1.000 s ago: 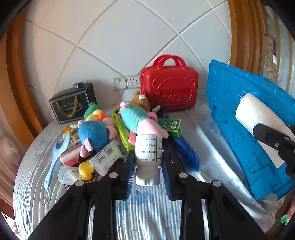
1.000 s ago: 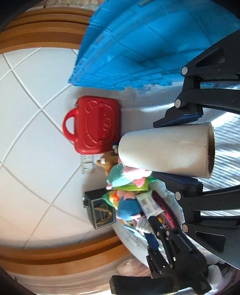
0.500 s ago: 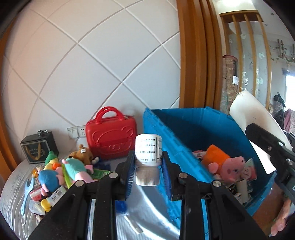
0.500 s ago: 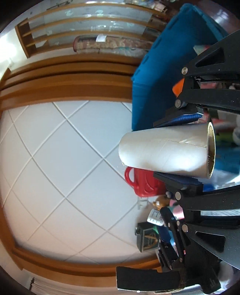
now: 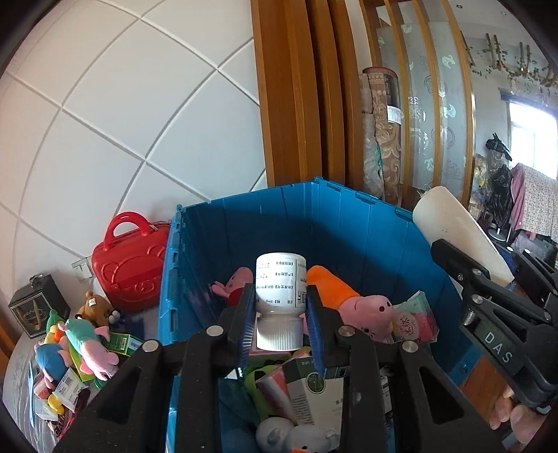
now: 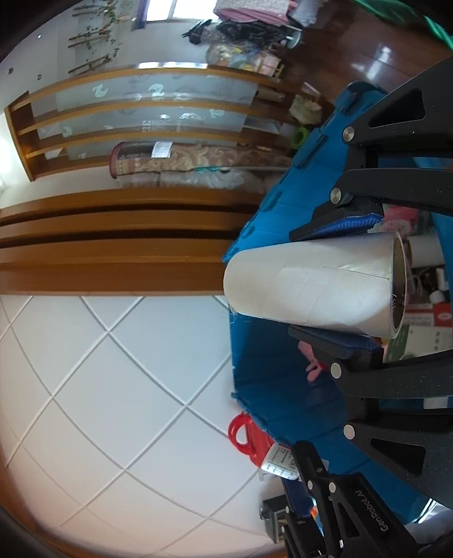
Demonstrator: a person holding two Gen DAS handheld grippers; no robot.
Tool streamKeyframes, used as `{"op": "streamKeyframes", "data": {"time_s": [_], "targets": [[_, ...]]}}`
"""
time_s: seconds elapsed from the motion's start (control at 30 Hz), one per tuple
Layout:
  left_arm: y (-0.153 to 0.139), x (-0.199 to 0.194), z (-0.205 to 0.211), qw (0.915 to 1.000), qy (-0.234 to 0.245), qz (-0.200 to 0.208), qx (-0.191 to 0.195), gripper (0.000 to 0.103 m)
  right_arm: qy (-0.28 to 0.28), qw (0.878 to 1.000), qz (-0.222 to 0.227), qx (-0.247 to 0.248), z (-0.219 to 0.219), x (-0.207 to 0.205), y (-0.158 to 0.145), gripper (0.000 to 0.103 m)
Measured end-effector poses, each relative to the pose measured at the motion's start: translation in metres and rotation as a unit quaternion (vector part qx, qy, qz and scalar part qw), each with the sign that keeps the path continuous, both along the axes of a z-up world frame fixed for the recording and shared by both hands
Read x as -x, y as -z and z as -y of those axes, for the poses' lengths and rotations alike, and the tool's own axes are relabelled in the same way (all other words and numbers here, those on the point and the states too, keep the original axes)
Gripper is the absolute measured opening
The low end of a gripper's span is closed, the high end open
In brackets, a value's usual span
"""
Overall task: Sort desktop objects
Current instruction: 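Lift the pill bottle and lint roller and carry both over the blue crate, then open both grippers to drop the bottle and roller into the crate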
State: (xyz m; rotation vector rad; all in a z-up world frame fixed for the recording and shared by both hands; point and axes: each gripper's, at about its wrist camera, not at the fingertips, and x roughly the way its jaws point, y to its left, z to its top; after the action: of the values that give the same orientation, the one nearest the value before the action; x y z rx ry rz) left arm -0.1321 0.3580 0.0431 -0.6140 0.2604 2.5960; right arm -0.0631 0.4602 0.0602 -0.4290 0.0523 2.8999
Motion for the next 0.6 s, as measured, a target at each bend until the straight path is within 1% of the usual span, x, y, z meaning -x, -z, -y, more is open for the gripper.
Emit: {"op": "streamKeyframes", "data": {"time_s": [0.2,0.43,0.47,0.53,0.57,0.6], "targets": [[0.008,0.006,-0.019,0.9998,-0.006,0.012,0.014,0.027,0.003,1.0,0.018,0.01,-0.026,0.011,0.014,0.045],[0.009,0.012,-0.018,0.9995,-0.015,0.029,0.005,0.028,0.007,1.0,0.028,0.009,-0.038,0.021,0.022,0.045],[0.01,0.013,-0.017,0.9994,-0.015,0.031,0.004,0.03,0.01,0.999,0.03,0.007,-0.039,0.021,0.022,0.045],[0.01,0.013,-0.015,0.9993,-0.017,0.034,0.002,0.048,0.015,0.999,0.033,0.003,-0.04,0.022,0.023,0.045],[0.009,0.012,-0.014,0.9994,-0.017,0.031,-0.001,0.052,0.017,0.999,0.032,0.005,-0.041,0.022,0.023,0.045],[0.009,0.01,-0.014,0.9995,-0.017,0.027,-0.003,0.06,0.02,0.999,0.032,0.006,-0.042,0.021,0.022,0.047]]}}
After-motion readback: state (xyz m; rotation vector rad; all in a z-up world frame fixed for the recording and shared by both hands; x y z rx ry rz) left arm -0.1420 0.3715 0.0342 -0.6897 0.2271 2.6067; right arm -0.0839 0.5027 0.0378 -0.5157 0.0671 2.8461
